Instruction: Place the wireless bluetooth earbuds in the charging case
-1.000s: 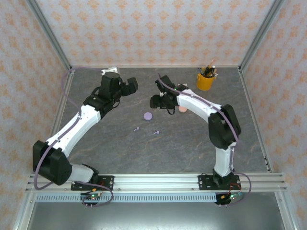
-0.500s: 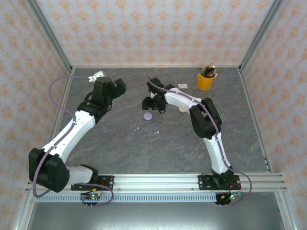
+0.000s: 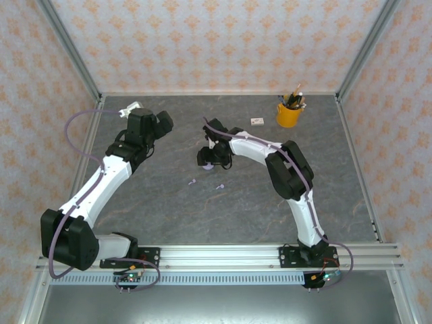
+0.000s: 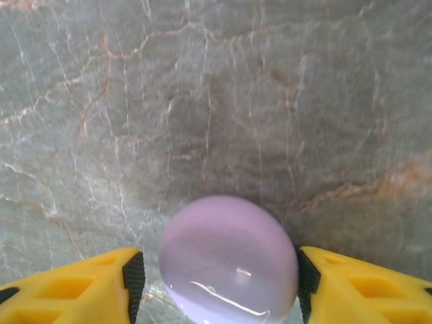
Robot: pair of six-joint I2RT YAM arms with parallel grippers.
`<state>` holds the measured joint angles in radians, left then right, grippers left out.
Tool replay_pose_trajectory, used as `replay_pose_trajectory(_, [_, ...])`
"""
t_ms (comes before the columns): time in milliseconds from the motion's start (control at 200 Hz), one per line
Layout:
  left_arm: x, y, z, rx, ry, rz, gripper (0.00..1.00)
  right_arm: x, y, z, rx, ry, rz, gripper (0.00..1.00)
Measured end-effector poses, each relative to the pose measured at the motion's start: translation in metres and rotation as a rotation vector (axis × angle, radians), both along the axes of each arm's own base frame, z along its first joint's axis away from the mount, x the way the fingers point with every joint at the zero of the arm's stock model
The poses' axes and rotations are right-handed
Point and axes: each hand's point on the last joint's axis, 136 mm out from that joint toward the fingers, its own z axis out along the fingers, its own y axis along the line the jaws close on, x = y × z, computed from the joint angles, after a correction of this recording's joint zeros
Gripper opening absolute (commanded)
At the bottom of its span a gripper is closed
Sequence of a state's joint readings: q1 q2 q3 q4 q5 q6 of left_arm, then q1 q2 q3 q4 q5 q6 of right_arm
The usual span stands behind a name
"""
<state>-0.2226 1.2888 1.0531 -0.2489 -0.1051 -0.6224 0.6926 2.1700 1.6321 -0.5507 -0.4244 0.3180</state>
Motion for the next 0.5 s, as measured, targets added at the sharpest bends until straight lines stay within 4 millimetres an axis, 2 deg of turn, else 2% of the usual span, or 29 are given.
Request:
replay_pose_trajectory(110, [-0.002, 0.002, 0.000, -0.018, -0.007, -0.002, 1.00, -0.015, -0.003, 0.001, -0.015, 0.011, -0.005, 0.63])
replay_pose_trajectory(205, [-0.003, 0.003, 0.001, -0.029, -0.013, -0.008, 1.00, -0.021, -0.005, 0.003, -0.033, 0.003, -0.012, 0.64])
replay_pose_trajectory(500, [-0.003, 0.001, -0.001, -0.038, -0.016, -0.016, 1.00, -0.003, -0.018, 0.026, -0.112, -0.064, -0.107, 0.69])
